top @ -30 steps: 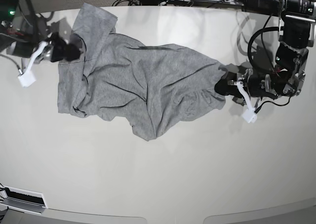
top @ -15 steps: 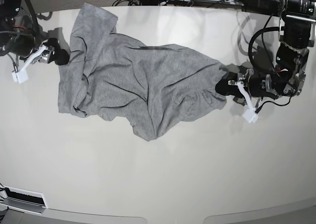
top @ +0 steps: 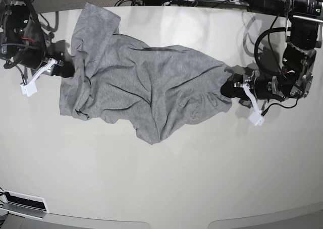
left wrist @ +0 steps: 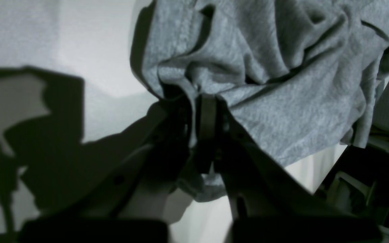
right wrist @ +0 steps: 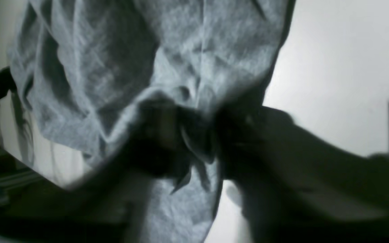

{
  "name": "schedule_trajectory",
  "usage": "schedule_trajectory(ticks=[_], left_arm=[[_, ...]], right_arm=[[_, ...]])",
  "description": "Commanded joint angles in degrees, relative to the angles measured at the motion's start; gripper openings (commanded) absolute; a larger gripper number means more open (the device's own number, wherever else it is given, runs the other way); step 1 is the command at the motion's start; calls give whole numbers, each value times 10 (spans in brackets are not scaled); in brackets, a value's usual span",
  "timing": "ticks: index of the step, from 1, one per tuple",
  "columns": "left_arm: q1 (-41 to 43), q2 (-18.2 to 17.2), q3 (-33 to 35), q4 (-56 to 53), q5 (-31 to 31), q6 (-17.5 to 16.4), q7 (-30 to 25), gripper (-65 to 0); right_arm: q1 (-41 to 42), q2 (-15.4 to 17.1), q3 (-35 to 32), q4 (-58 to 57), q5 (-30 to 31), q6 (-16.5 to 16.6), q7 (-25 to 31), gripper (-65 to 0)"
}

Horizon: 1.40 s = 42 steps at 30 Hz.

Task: Layout the t-shirt on the table in an organized manner, then fold the t-shirt properly
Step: 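Lift the shirt with both grippers, stretching it between them, then swing the held shirt down and lay it flat, then release both grippers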

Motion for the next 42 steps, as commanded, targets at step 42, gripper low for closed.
schedule_trajectory(ticks=[42], left_arm=[[-610, -100, 125, 5, -62, -49, -86, -650]], right_arm=[[501, 274, -78, 173, 6, -14, 18, -650]])
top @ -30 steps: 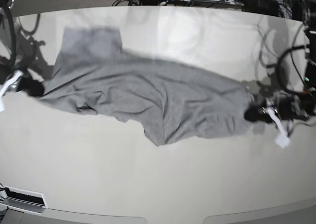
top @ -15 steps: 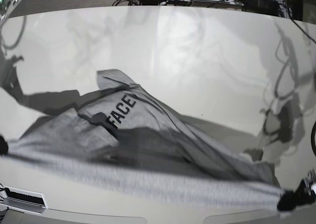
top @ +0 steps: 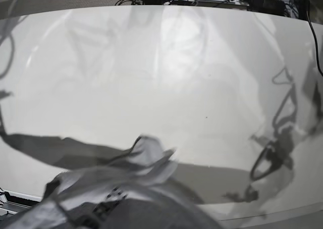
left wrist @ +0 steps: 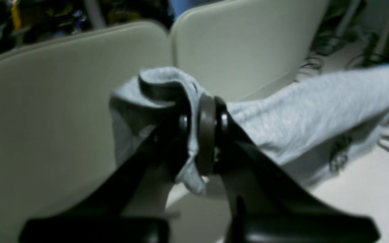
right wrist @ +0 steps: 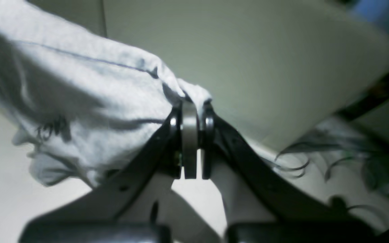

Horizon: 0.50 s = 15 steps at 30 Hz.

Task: Layout the t-shirt on the table in an organized manner, then fold the t-shirt properly
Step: 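Swing the held shirt down and lay it flat, then release both grippers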

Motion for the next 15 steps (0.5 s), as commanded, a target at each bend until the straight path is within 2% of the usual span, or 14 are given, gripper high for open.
schedule_trajectory(ticks=[1, 4, 7, 9, 10, 13, 15], left_arm=[[-13, 0, 10, 4, -4, -1, 9, -650], [-13, 1, 28, 4, -63, -1, 93, -650], [-13, 0, 28, 4, -141, 1, 231, -650], [-13, 0, 28, 4, -188, 15, 332, -650], [-13, 0, 28, 3, -202, 16, 358, -650], [-13, -7, 28, 3, -212, 16, 358, -650], [14, -10, 28, 3, -211, 16, 358, -650]], right_arm=[[26, 24, -2, -1, 14, -4, 12, -650], [29, 56, -9, -6, 71, -5, -31, -650], [-5, 78, -9, -6, 147, -5, -103, -650], [-38, 90, -9, -6, 205, -5, -160, -650], [-53, 94, -9, -6, 236, -5, -160, -650], [-106, 99, -9, -6, 320, -5, -160, -650], [-143, 100, -9, -6, 320, -3, -160, -650]])
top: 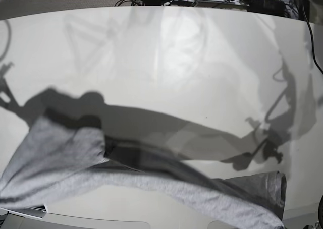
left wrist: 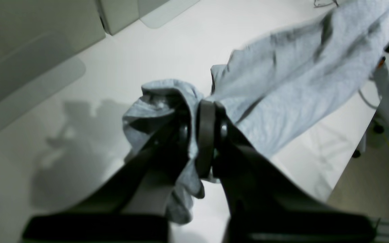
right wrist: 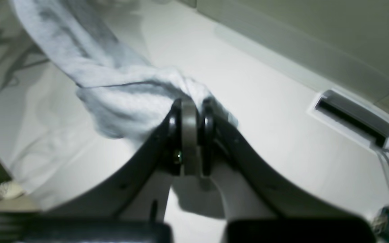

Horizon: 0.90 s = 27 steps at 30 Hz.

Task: Layout the t-shirt on the table in an organized manner, then fold the t-shirt properly
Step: 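Swing the held shirt down and lay it flat, then release both grippers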

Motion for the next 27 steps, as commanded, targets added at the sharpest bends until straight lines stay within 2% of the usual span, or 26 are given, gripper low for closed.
schedule_trajectory(ticks=[1, 6, 11, 14, 17, 20, 22, 24, 27], left_arm=[[4, -7, -5, 4, -10, 0, -8, -650], [112, -19, -5, 4, -6, -1, -8, -650], [185, -26, -5, 4, -5, -20, -8, -650], [203, -34, -5, 4, 26, -20, -8, -650], [208, -43, -5, 4, 71, -20, -42, -650], [206, -45, -5, 4, 132, -20, -131, -650], [204, -44, -5, 4, 181, 17, -225, -650], [198, -42, -5, 4, 227, 56, -312, -650], [175, -36, -5, 4, 273, 68, -398, -650]], right_arm=[[-7, 16, 6, 3, 5, 1, 10, -650], [-87, 16, 6, 3, 5, -2, 10, -650], [-101, 16, 7, 3, 5, 6, 10, -650], [-94, 16, 7, 3, 5, 3, 10, -650], [-94, 16, 7, 3, 5, 3, 10, -650], [-94, 16, 7, 3, 1, 11, 10, -650], [-94, 16, 7, 3, -43, 18, 10, -650], [-93, 16, 7, 3, -110, 18, 77, -650], [-85, 15, 7, 3, -190, 18, 170, -650]])
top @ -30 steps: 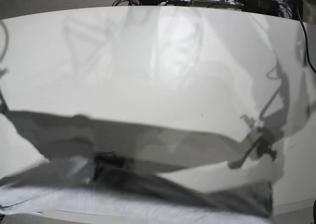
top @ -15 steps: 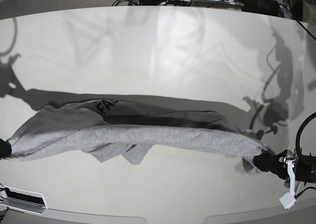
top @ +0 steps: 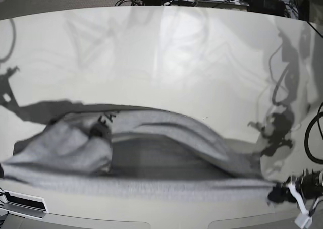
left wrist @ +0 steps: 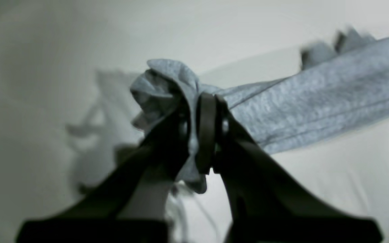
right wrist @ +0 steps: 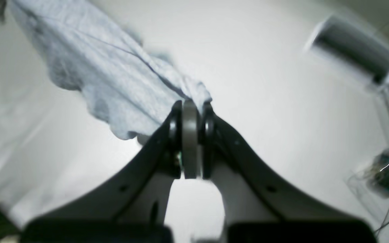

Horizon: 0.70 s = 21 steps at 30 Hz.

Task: Layout the t-shirt on the table in an organized manner, then fold the t-shirt properly
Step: 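Swing the held shirt down and lay it flat, then release both grippers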

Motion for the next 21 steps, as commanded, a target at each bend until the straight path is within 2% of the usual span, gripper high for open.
schedule_trajectory(ticks=[1, 5, 8, 12, 15, 17, 19, 21], left_arm=[[-40, -9, -7, 8, 4, 7, -32, -650], [-114, 0, -7, 8, -3, -15, -41, -650], [-179, 7, -7, 8, -3, -19, -40, -650], [-229, 9, -7, 8, -3, -20, 14, -650], [-220, 10, -7, 8, -3, -19, 92, -650], [-194, 11, -7, 8, -3, -19, 131, -650], [-153, 11, -7, 8, -2, -19, 147, -650], [-108, 10, -7, 7, 2, -18, 148, -560]], right_arm=[[23, 19, 8, 6, -22, -2, 22, -650], [87, 20, 8, 6, -54, -17, 28, -650], [134, 21, 8, 6, -52, -17, 17, -650], [152, 20, 8, 6, 14, -17, -63, -650], [140, 17, 8, 6, 64, -17, -146, -650], [119, 17, 8, 6, 97, -17, -153, -650], [93, 17, 8, 6, 125, -17, -153, -650], [69, 13, 8, 6, 145, -17, -153, -650]])
